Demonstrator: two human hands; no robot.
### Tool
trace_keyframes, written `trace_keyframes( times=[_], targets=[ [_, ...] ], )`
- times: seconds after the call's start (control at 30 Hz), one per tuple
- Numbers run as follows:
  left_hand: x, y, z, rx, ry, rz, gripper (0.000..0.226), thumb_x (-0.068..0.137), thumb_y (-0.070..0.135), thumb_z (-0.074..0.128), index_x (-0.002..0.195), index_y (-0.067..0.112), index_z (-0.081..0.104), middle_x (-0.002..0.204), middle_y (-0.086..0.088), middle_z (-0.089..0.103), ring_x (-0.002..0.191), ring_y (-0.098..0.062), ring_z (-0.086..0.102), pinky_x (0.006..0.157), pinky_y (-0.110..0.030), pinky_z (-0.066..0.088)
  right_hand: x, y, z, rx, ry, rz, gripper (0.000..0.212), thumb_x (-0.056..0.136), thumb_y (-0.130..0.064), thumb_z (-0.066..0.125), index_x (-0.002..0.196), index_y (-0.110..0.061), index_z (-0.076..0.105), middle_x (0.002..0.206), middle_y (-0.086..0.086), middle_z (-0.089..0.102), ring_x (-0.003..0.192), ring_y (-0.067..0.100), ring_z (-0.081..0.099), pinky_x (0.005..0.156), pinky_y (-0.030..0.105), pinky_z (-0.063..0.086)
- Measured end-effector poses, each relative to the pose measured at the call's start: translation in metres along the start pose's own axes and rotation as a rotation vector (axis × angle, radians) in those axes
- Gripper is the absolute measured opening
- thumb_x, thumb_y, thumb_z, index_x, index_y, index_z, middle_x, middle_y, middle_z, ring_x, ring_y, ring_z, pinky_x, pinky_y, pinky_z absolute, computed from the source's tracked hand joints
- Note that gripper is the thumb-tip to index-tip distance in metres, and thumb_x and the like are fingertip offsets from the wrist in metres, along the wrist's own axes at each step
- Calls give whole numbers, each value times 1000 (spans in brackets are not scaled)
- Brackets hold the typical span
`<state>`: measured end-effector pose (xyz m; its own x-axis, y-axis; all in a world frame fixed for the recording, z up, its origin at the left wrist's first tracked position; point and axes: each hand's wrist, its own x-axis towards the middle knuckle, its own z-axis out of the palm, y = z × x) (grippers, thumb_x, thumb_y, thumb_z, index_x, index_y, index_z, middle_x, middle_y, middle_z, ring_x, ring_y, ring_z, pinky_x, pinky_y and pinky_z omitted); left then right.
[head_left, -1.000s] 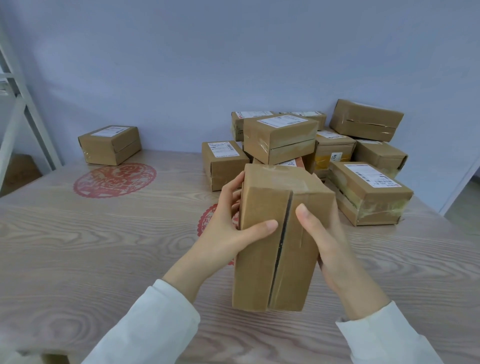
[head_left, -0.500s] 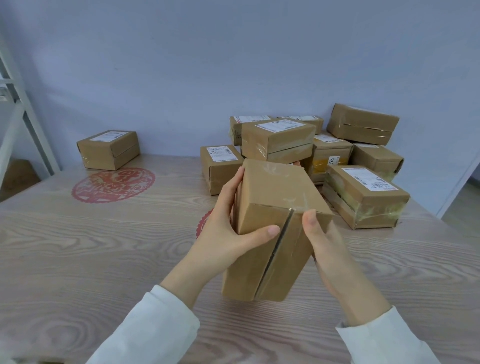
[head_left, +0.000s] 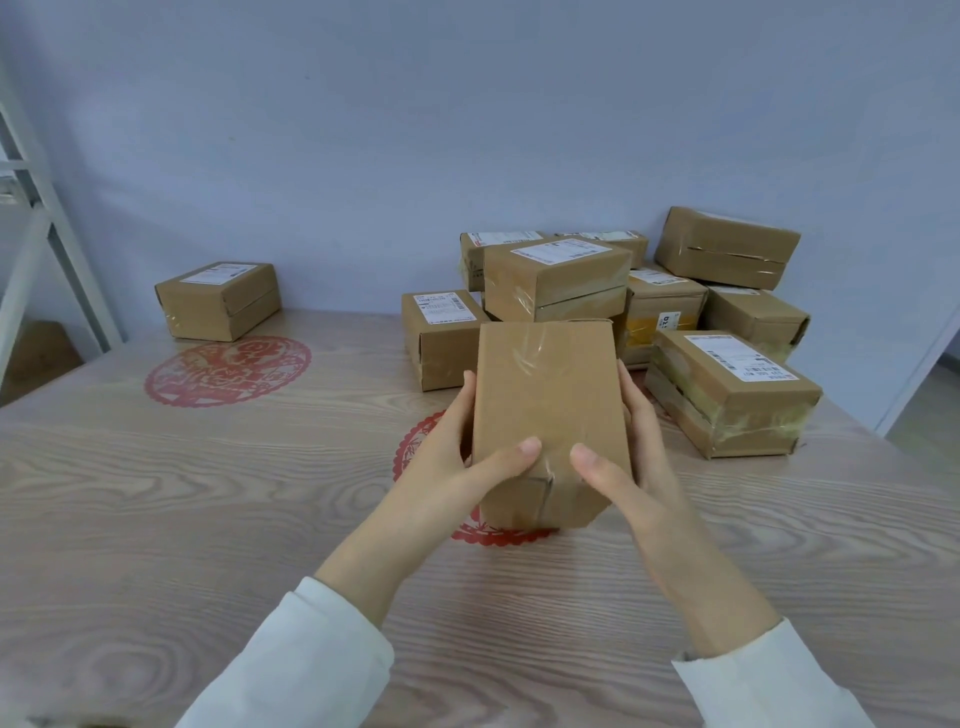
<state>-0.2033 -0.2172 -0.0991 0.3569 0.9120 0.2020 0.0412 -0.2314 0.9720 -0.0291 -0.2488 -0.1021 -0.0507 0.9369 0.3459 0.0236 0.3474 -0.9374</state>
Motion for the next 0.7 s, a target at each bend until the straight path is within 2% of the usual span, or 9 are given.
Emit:
trace_keyframes(
  times=[0.07, 0.2, 0.3, 0.37, 0.47, 0.6, 0.7],
  targets=[
    [-1, -2, 0, 8, 0, 11, 110, 61, 51, 78, 151, 37, 16, 141, 14, 49, 124, -5, 52, 107, -39, 42, 1, 1, 1, 8, 25, 13, 92, 72, -44, 76, 144, -41, 18, 132, -25, 44, 107, -18, 51, 79, 6, 46],
    [-1, -5, 2, -24, 46, 15, 112, 56, 50, 77, 148, 37, 14, 141, 15, 45, 124, -3, 50, 103, -35, 46, 1, 4, 2, 14, 41, 32, 92, 67, -30, 66, 146, -37, 19, 132, -22, 45, 103, -16, 54, 77, 9, 49],
    [-1, -8, 2, -69, 66, 12, 109, 56, 50, 76, 145, 36, 16, 140, 10, 45, 123, -8, 52, 100, -38, 49, -1, 6, 4, 4, 17, 20, 92, 71, -30, 70, 146, -38, 18, 135, -19, 44, 108, -11, 54, 80, 14, 51],
    [-1, -9, 2, -73, 64, 32, 105, 57, 48, 77, 143, 37, 17, 141, 11, 43, 125, -9, 50, 99, -39, 50, 0, 8, 5, 6, 28, 19, 91, 75, -36, 71, 148, -36, 17, 137, -18, 44, 109, -10, 54, 79, 13, 51],
    [-2, -10, 4, -48, 69, 62, 101, 57, 48, 77, 137, 47, 16, 141, 15, 41, 126, -5, 48, 98, -34, 51, 1, 9, 6, -14, 54, 11, 92, 69, -36, 66, 149, -33, 20, 139, -15, 46, 110, -10, 54, 80, 12, 50],
    [-2, -10, 4, -55, 161, 73, 109, 60, 54, 78, 141, 53, 6, 126, 28, 44, 107, 14, 54, 89, -22, 52, 0, 8, 6, -93, 4, -14, 89, 73, -29, 68, 148, -36, 21, 141, -16, 42, 117, -8, 50, 82, 13, 50],
    [-1, -12, 2, -89, 201, 88, 87, 65, 43, 74, 133, 52, 21, 123, 20, 49, 99, 13, 58, 78, -16, 53, 0, 9, 3, -170, -33, -43, 89, 77, -31, 73, 148, -39, 19, 147, -17, 35, 125, -4, 44, 93, 19, 49]
  ],
)
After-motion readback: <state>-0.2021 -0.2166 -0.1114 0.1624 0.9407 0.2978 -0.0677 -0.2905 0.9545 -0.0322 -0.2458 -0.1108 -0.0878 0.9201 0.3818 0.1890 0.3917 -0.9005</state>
